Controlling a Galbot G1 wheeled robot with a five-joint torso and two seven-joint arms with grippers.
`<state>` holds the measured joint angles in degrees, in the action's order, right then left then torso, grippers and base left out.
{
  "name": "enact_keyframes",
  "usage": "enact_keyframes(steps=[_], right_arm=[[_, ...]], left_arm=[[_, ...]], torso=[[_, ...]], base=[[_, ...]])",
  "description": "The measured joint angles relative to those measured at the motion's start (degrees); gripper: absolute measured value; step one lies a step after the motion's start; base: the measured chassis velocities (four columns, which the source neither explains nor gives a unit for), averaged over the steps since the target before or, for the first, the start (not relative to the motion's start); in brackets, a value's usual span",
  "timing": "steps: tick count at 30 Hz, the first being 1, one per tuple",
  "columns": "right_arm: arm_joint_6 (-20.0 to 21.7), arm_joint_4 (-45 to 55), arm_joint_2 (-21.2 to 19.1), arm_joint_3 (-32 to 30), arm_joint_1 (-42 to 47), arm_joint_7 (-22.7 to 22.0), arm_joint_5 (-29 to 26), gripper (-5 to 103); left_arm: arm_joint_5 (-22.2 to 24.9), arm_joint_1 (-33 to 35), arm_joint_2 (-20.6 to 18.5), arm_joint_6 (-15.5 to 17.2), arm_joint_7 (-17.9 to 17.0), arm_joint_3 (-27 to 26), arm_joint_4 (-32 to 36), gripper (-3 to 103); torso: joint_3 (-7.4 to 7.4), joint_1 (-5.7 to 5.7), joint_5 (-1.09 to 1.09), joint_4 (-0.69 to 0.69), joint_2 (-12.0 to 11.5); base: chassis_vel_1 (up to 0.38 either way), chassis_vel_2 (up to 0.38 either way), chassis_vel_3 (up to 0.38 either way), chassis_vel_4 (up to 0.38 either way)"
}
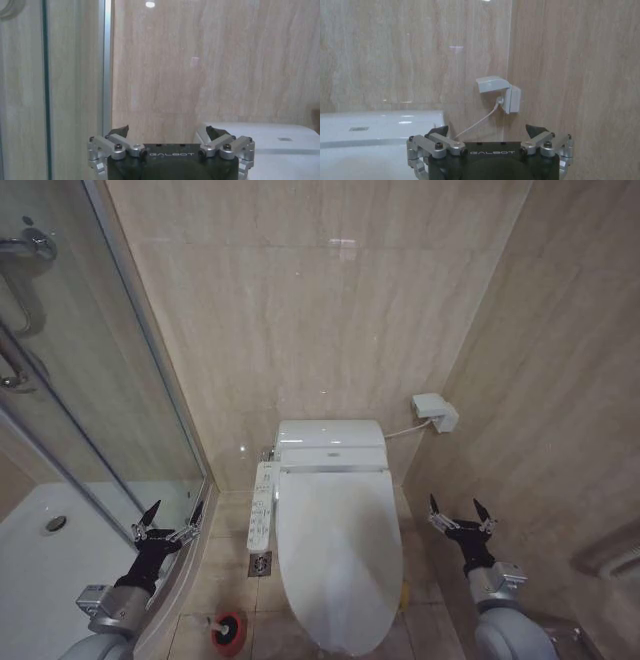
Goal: Open the toilet lid, clean the toilet bowl with a toilet brush, close the toilet lid, and flush.
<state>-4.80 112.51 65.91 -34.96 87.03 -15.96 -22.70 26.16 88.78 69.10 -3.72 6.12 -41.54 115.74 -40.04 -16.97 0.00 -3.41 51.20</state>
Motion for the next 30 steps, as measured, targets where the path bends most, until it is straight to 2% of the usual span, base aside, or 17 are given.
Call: enact_keyframes(steps=[11, 25, 30], right_arm=[[0.00, 0.00, 0.00, 0.00, -0.05, 0.00, 0.00, 100], [0.00, 0.00, 0.00, 0.00, 0.00, 0.00, 0.00, 100], [0.00, 0.00, 0.00, 0.00, -0.01, 0.00, 0.00, 100]], left_arm=[[0.00, -0.06, 0.00, 0.00, 0.00, 0.00, 0.00, 100], [0.00, 0.00, 0.00, 0.00, 0.00, 0.00, 0.00, 100], [0.00, -0.02, 0.00, 0.00, 0.00, 0.00, 0.00, 100]], torso=[[-0.03, -0.11, 0.00, 0.01, -0.05], [0.01, 0.03, 0.02, 0.00, 0.01], [-0.01, -0.03, 0.00, 0.00, -0.01]], base=[[-0.029, 0.016, 0.025, -0.015], [0.178, -0.167, -0.159, 0.163], [0.038, -0.041, -0.048, 0.057]])
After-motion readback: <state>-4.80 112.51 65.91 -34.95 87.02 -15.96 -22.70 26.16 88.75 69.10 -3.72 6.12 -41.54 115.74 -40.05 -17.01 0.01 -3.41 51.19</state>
